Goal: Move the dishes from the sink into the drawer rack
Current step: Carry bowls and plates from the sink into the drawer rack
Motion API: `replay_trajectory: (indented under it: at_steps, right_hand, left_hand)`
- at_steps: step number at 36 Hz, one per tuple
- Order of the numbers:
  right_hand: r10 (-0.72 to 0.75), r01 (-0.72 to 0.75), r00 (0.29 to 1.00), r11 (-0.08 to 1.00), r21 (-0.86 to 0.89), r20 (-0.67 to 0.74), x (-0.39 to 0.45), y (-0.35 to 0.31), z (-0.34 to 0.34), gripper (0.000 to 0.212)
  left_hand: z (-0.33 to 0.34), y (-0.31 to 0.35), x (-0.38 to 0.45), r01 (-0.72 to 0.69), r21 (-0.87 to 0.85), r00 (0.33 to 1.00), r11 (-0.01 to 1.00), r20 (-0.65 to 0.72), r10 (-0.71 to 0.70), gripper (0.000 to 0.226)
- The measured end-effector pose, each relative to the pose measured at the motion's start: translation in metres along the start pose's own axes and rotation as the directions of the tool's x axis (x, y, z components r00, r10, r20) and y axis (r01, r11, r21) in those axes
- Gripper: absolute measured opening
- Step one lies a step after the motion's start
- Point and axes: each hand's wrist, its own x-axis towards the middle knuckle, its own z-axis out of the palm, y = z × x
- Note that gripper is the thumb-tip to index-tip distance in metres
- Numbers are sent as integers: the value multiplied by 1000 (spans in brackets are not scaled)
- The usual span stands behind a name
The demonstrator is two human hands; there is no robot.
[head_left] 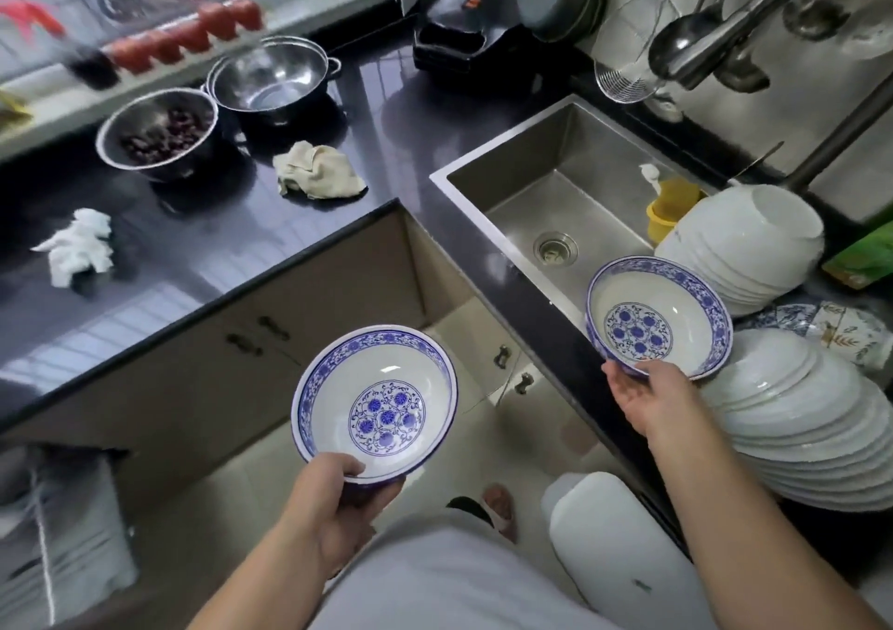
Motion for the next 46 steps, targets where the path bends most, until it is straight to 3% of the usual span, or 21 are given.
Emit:
replay_trajectory:
  at_steps: [4, 9, 14, 20, 24, 29, 31, 34, 39, 46]
  right_hand:
    - [-45, 49, 998, 996, -81, 43, -35, 39, 8, 41]
    - [-4, 54, 989, 939, -340, 146, -91, 123, 39, 25]
    - [131, 45, 955, 820, -570, 264, -140, 246, 63, 14]
    - [280, 63, 898, 680, -730, 339, -201, 384, 68, 19]
    - [379, 71, 866, 552, -831, 326, -254, 480, 68, 28]
    - [467, 124, 836, 351, -928, 289, -311, 563, 72, 31]
    - [484, 161, 822, 309, -937, 301, -328, 589, 81, 29]
    - [500, 230, 802, 247, -941, 327, -344, 623, 97, 25]
    - [519, 310, 787, 134, -941, 333, -358, 685, 126, 29]
    - [509, 324, 814, 3, -946, 280, -365, 772, 163, 24]
  left_hand:
    - [-30, 3, -4, -16, -56, 1000, 998, -13, 15, 31]
    - [-87, 14, -12, -49, -185, 999, 982, -17, 47, 29]
    - [-216, 27, -18, -155, -325, 987, 933, -99, 129, 37]
    - [-393, 37, -51, -297, -335, 949, 894, -209, 236, 33]
    - [-517, 26, -80, -360, -428, 911, 829, -354, 213, 39]
    - [-619, 8, -109, -420, -551, 870, 721, -470, 148, 50]
    - [-646, 4, -115, -435, -609, 866, 664, -485, 122, 48]
    - [-669, 1, -118, -458, -658, 862, 598, -493, 117, 28]
    - [-694, 10, -113, -430, -710, 885, 558, -454, 104, 21]
    - [-746, 68, -86, -417, -626, 876, 659, -471, 107, 24]
